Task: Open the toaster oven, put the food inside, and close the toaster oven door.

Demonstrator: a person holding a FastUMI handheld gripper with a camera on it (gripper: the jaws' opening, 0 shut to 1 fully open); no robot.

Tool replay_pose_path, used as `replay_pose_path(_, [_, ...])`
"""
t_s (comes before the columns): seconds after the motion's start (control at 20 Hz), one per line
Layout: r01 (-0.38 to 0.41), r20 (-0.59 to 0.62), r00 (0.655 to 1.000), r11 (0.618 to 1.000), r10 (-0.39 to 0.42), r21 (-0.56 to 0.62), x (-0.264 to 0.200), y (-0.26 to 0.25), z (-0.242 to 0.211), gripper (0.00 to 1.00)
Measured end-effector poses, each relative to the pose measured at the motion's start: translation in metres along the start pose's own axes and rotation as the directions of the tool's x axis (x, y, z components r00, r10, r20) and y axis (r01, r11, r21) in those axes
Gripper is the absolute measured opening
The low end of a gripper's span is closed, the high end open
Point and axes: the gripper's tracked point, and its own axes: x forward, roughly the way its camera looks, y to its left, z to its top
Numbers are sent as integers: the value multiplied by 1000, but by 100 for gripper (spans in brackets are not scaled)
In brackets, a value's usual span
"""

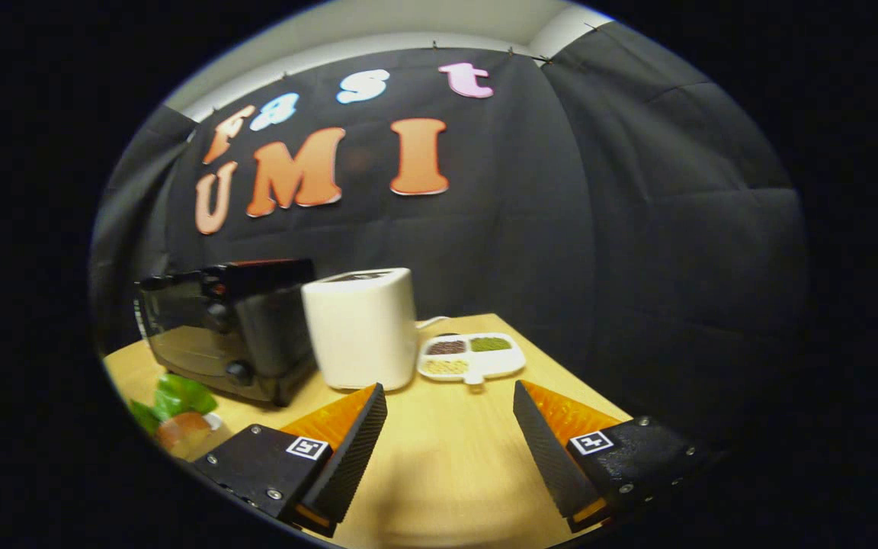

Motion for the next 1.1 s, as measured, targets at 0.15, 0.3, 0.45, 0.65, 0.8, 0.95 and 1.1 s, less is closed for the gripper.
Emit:
replay_pose_path(0.15, [-13, 149, 989, 998, 23, -68, -37, 11, 21, 99])
replay_pose_path(0.3, [-21, 196, 980, 1000, 21, -6, -26, 12, 16, 97])
replay_pose_path(0.45, [-14, 169, 986, 1000, 13, 3, -30, 1, 31, 98])
replay_pose_path(0.65, [-16, 142, 990, 1000, 14, 13, -37, 1, 22, 99])
replay_pose_path(0.8, [-18, 152, 988, 1000, 16, 9, -40, 0, 24, 99])
replay_pose_path(0.95, [-18, 152, 988, 1000, 17, 8, -40, -1, 25, 99])
replay_pose_path(1.1, [-19, 149, 989, 1000, 18, 7, -42, -2, 24, 99])
